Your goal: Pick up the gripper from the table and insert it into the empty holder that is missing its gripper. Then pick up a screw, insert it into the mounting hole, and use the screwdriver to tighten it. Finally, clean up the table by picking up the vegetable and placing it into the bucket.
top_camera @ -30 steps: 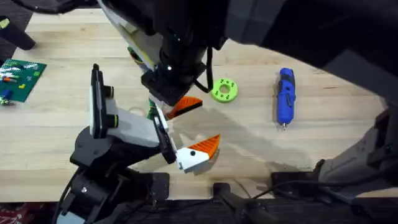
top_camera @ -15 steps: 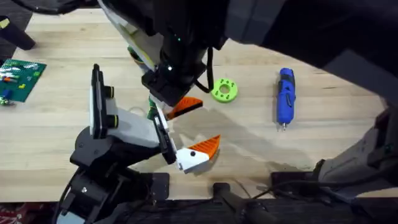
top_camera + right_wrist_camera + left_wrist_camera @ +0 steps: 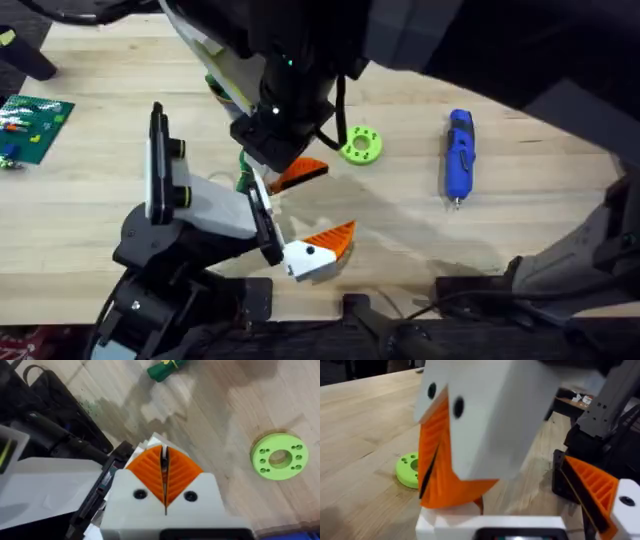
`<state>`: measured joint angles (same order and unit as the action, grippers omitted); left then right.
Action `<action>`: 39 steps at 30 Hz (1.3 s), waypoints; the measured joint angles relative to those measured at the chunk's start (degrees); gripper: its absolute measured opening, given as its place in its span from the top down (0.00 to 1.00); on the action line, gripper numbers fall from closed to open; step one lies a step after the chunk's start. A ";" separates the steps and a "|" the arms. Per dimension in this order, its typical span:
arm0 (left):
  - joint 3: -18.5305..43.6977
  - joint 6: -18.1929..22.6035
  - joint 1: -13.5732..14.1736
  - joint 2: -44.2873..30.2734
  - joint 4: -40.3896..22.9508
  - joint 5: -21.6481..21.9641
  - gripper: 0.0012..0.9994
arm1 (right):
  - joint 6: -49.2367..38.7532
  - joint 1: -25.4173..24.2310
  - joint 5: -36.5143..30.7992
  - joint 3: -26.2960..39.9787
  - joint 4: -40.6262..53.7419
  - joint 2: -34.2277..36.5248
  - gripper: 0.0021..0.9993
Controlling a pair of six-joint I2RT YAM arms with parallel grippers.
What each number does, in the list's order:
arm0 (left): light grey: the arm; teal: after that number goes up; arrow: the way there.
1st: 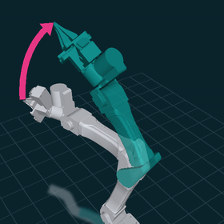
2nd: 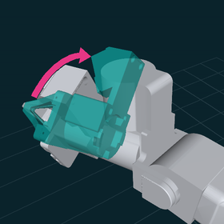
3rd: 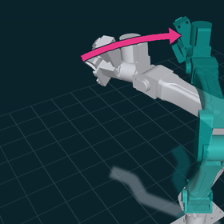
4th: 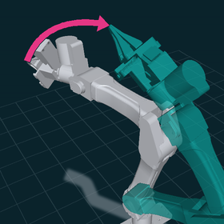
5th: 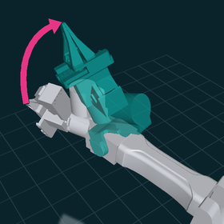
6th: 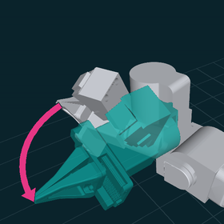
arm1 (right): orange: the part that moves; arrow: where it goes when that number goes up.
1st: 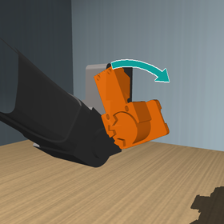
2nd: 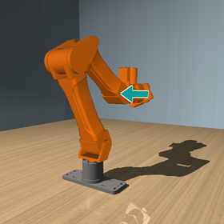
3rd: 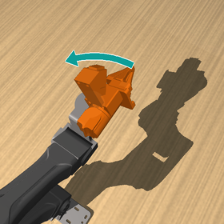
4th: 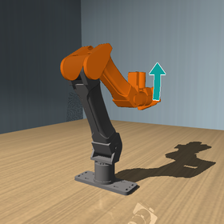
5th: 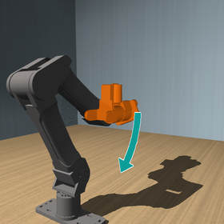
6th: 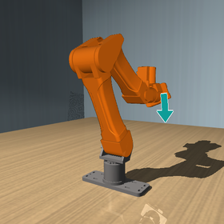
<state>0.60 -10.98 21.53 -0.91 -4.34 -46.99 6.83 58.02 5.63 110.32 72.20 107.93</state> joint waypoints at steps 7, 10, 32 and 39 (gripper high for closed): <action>0.00 1.14 0.14 0.00 0.02 -0.10 0.02 | 0.41 0.11 0.21 0.00 1.75 -0.86 0.99; 0.00 1.53 0.15 0.00 0.00 -0.19 0.02 | 0.45 0.18 0.20 0.00 2.25 -0.95 0.99; 0.00 1.79 -0.10 0.28 0.02 0.56 0.02 | 2.62 0.02 -3.93 -1.05 2.73 -2.35 0.01; 0.00 1.90 -0.10 0.28 0.02 0.72 0.02 | 2.91 0.02 -3.96 -1.09 2.52 -2.37 0.01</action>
